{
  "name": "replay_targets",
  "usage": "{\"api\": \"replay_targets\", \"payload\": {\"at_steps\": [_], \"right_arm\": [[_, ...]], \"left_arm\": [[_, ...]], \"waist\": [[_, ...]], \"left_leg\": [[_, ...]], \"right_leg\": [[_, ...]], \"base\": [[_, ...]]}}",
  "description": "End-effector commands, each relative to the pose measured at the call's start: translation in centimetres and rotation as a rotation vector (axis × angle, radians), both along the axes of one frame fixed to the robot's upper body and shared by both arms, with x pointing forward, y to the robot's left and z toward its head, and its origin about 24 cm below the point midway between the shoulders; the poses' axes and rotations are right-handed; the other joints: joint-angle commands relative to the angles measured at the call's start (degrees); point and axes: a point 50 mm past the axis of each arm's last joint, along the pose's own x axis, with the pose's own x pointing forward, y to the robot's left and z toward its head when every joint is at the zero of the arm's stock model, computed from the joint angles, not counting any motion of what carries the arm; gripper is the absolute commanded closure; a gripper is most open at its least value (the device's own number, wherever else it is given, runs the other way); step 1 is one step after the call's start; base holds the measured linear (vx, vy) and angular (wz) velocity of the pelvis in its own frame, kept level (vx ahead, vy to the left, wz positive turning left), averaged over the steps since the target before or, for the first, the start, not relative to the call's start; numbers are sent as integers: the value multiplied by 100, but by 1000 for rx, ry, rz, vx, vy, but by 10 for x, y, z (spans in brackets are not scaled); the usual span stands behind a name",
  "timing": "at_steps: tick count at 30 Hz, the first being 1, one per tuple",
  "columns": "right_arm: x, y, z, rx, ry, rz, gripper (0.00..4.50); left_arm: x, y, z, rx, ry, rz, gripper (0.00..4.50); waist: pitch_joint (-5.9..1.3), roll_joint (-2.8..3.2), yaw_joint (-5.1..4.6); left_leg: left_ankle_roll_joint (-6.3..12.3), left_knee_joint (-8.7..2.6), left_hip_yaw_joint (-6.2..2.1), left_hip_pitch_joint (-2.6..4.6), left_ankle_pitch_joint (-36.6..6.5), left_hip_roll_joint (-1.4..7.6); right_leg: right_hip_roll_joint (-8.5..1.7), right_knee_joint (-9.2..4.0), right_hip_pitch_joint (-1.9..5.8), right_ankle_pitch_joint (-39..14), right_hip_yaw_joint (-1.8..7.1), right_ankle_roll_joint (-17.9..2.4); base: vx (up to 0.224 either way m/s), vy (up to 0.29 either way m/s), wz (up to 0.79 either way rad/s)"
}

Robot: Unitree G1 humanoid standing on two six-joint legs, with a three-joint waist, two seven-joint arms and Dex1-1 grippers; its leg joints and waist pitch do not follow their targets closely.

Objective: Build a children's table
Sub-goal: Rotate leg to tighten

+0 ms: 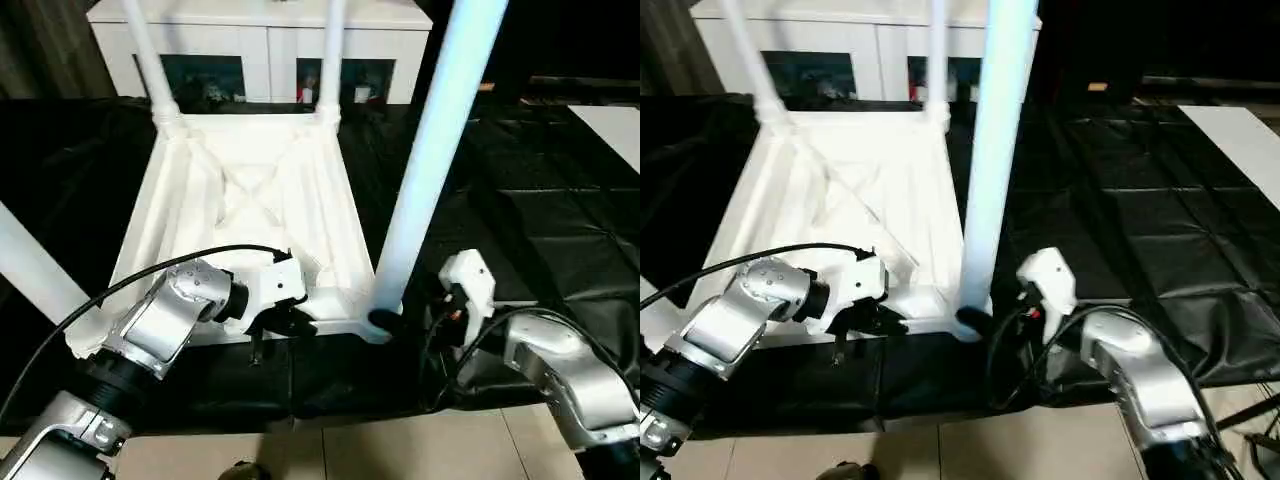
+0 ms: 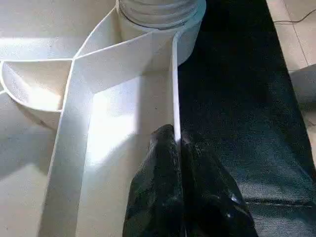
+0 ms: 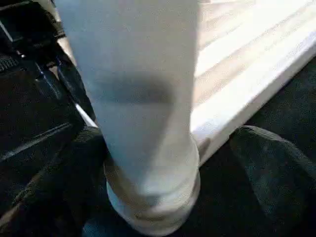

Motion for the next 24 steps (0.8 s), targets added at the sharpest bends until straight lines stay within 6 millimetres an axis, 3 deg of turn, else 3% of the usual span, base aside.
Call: {"api": "replay_targets", "payload": {"at_steps": [1,18,24], "right_arm": [[2,-2,0,-17,-8,-2,48],[4,3,-10,-57,11,73,191],[2,4,-15,-42,39,76,207]], "left_arm": [[-9,-9,-7,14,44,-69,450],[-8,-9,-7,21,42,-61,450],[-8,-9,-8,26,44,-58,450]], "waist": [[-340,-48,-35],[-356,-67,-38],[-358,-61,-45]], "left_leg": [[241,-324,-106,248,-1119,246],[340,-292,-105,243,-1049,237],[315,-293,-108,249,-1094,237]], "right_leg": [[-226,-352,99,-38,128,-1371],[-216,-329,117,71,123,-1440],[-209,-330,115,59,123,-1452]], "base": [[0,0,0],[0,0,0],[0,0,0]]}}
